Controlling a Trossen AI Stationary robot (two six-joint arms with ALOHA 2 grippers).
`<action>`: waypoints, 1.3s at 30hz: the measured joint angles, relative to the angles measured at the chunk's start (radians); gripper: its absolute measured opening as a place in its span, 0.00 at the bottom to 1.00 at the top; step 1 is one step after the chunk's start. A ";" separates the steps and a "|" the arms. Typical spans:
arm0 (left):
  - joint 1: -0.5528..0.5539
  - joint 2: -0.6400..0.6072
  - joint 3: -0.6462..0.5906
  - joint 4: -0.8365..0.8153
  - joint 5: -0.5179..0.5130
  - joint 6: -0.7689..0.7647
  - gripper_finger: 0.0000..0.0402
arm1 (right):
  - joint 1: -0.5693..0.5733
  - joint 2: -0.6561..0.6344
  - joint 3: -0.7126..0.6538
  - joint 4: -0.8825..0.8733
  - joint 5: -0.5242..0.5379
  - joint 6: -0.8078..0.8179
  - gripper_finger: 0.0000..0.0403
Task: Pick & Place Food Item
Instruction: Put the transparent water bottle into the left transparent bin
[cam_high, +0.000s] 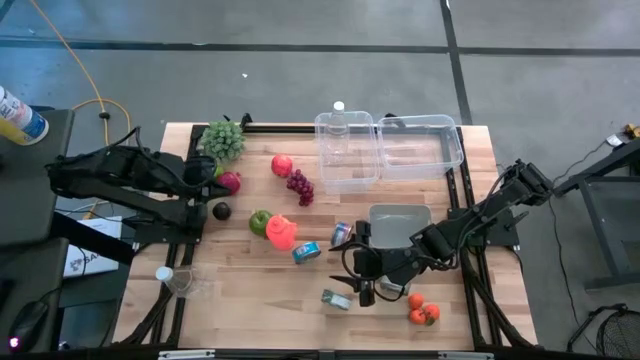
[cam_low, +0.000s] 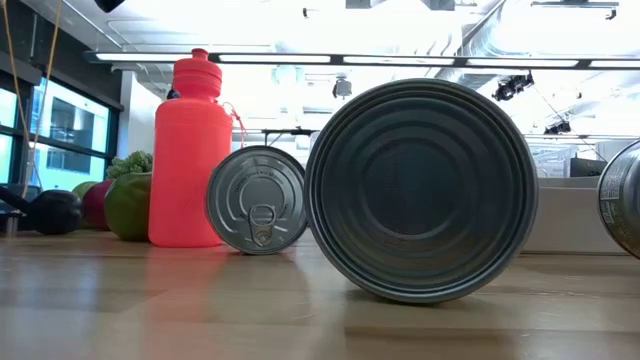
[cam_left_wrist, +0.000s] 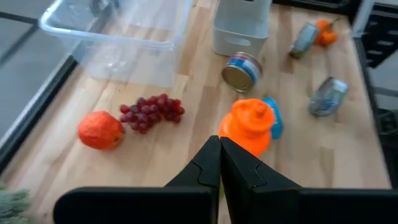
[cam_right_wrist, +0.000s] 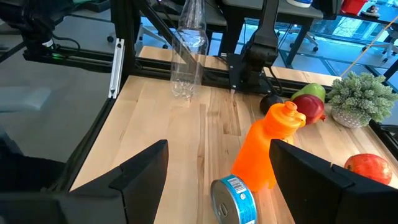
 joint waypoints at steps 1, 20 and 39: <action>0.000 0.001 0.000 0.000 -0.016 0.009 0.03 | 0.000 0.000 0.000 0.000 0.000 0.000 0.67; 0.000 -0.007 0.000 -0.047 -0.024 -0.036 0.28 | 0.000 0.000 0.000 0.010 0.000 -0.024 0.67; -0.001 -0.012 0.000 -0.115 0.154 0.063 0.29 | 0.000 0.000 0.000 0.006 -0.001 -0.023 0.67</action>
